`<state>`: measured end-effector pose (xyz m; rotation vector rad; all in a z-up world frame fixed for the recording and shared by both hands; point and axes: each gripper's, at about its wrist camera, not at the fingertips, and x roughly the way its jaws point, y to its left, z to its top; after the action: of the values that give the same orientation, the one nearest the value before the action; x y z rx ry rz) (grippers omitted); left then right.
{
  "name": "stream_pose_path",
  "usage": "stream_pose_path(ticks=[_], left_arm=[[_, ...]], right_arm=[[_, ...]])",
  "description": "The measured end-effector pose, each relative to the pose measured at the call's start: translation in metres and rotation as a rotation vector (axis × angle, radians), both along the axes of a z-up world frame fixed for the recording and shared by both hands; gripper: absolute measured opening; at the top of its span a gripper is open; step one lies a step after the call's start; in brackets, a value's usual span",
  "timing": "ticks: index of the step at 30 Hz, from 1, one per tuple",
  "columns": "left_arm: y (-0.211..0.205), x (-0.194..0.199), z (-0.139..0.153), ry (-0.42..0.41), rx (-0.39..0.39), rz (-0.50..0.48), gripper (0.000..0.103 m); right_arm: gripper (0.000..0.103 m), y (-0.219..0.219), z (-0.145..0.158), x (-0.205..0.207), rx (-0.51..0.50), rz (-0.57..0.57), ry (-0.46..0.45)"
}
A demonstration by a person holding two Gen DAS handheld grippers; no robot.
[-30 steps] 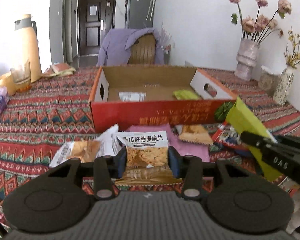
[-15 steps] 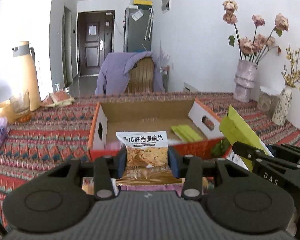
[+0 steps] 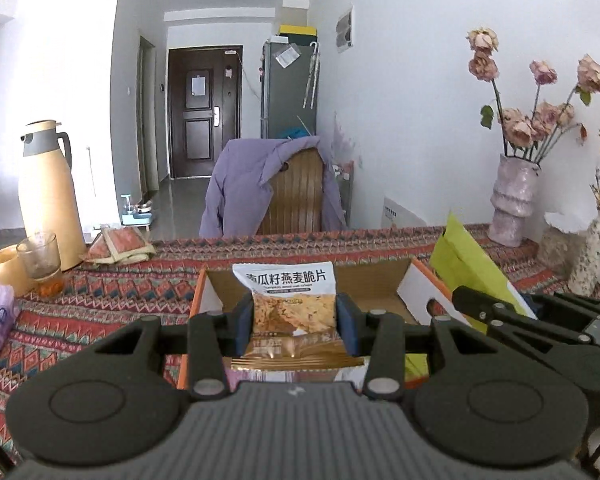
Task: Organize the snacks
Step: 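Carry both packets over the box and open both grippers to drop them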
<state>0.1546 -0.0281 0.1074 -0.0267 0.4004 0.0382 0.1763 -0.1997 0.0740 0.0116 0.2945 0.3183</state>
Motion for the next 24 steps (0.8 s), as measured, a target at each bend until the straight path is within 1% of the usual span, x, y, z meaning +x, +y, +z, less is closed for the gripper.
stream_pose_path(ticks=[4, 8, 12, 16, 21, 24], left_arm=[[0.002, 0.02, -0.001, 0.002, -0.011, 0.021, 0.043], [0.005, 0.043, -0.007, 0.026, -0.009, 0.05, 0.043], [0.008, 0.066, -0.019, 0.076, 0.004, 0.088, 0.043], [0.012, 0.088, -0.038, 0.154, -0.014, 0.122, 0.043], [0.014, 0.095, -0.06, 0.201, -0.007, 0.131, 0.043], [0.016, 0.095, -0.067, 0.211, -0.015, 0.124, 0.044]], right_arm=[[0.019, 0.005, 0.0, 0.021, 0.0, 0.009, 0.0], [0.019, 0.014, -0.005, 0.044, -0.031, -0.004, 0.038], [0.019, 0.022, -0.016, 0.065, -0.058, -0.017, 0.087], [0.019, 0.028, -0.032, 0.083, -0.077, -0.024, 0.153], [0.019, 0.032, -0.051, 0.094, -0.099, -0.042, 0.217], [0.018, 0.031, -0.056, 0.092, -0.106, -0.04, 0.217]])
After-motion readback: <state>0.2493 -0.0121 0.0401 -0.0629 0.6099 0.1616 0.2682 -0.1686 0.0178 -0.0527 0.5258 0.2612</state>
